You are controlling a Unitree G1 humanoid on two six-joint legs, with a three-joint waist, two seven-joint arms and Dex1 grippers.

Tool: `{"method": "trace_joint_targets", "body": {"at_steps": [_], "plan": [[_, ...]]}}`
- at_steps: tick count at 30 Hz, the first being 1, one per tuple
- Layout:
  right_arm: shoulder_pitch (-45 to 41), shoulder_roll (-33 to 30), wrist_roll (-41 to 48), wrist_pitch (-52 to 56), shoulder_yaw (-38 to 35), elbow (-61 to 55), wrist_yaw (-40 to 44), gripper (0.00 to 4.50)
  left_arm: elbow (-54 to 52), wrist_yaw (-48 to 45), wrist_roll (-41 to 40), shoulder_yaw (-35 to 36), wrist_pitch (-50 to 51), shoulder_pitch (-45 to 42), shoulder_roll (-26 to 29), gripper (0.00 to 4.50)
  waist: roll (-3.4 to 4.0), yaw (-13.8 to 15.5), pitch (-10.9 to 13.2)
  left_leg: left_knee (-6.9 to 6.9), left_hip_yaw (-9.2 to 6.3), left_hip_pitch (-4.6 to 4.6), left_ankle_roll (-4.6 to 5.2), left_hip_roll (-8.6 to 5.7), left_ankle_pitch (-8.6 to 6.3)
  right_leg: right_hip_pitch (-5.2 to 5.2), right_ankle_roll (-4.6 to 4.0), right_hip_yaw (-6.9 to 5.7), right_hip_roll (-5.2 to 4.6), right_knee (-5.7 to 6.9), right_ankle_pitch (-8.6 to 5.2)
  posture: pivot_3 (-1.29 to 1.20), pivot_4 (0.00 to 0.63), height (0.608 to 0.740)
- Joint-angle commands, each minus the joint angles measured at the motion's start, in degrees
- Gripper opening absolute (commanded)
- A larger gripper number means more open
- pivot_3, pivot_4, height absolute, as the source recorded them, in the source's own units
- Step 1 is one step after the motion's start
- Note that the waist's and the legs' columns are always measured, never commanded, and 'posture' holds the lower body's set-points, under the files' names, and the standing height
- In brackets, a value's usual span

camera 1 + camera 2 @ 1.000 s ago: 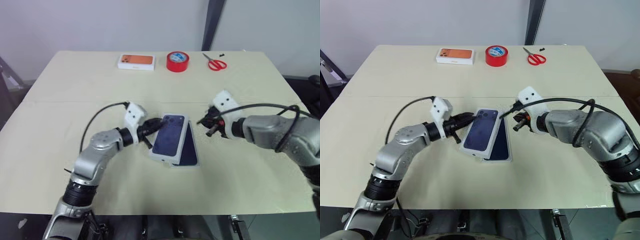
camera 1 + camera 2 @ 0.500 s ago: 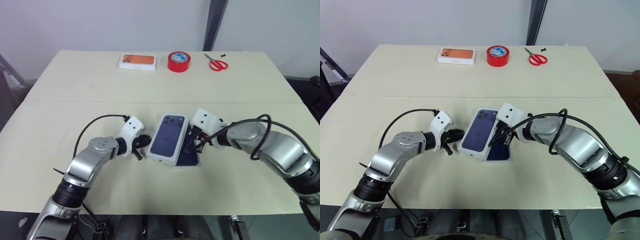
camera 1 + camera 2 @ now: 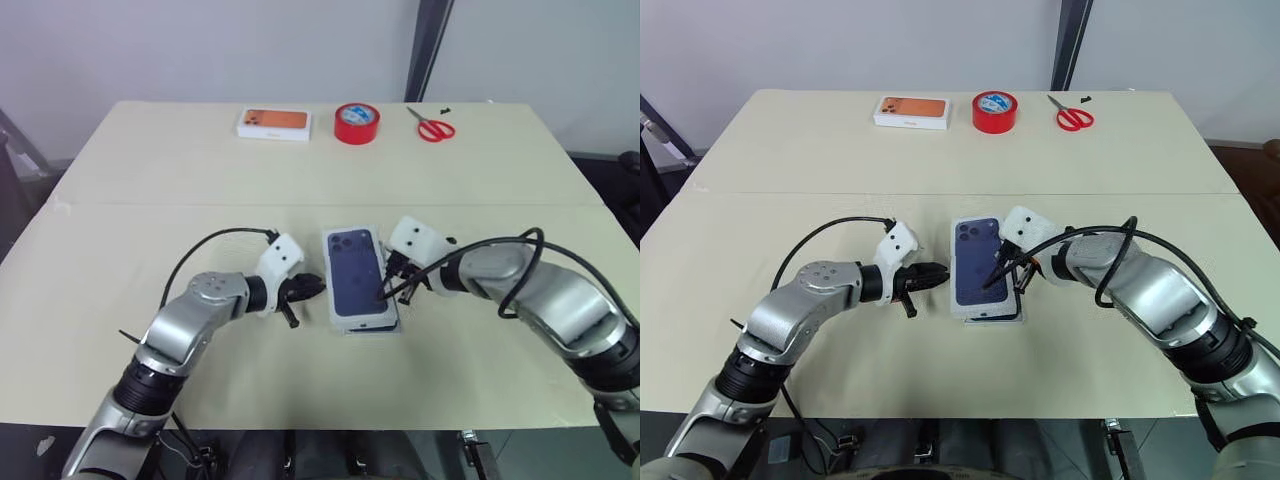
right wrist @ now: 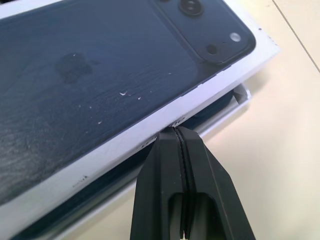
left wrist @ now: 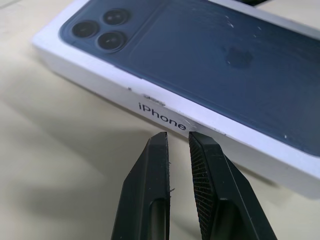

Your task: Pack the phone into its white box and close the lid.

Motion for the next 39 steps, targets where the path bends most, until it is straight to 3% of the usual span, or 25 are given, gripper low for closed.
{"method": "trace_joint_targets", "body": {"at_steps": [1,31,35,39], "plan": [[1.05,-0.7,0.29,0.24,-1.2,-4.61,2.53,0.01,-3.17,-0.33,-1.37,-1.51,-0.2,-1.46,-1.87,0.71,0.0,0.0,0.0,0.0,0.0,0.0,0.0,0.0,0.0,0.0,0.0,0.0,0.0,0.0,0.0,0.0,0.15,0.725],[6.38,-2.81,-4.55,0.74,-3.16,-6.8,6.64,0.01,-1.85,-1.05,0.48,-4.59,0.77,-1.78,-1.11,0.71,0.0,0.05,0.0,0.02,0.0,0.0,0.0,-0.05,0.0,0.01,0.0,-0.01,0.01,0.02,0.0,0.0,0.15,0.725],[7.91,-4.9,-4.38,-2.76,-7.43,-5.72,8.8,0.01,-1.86,-1.12,-0.91,-1.47,0.36,-1.33,-0.45,0.71,0.0,0.09,0.0,0.02,0.0,0.0,0.0,-0.06,0.0,0.02,0.0,-0.01,0.01,0.02,0.0,0.0,0.15,0.725],[10.84,-4.99,1.14,-5.68,-16.8,-6.14,13.99,0.01,-1.51,0.39,-6.09,5.77,1.19,-3.92,-3.89,0.71,-0.01,0.12,0.0,0.03,0.0,0.0,0.0,-0.06,0.0,0.02,0.01,-0.01,0.02,0.03,0.0,0.0,0.15,0.725]]}}
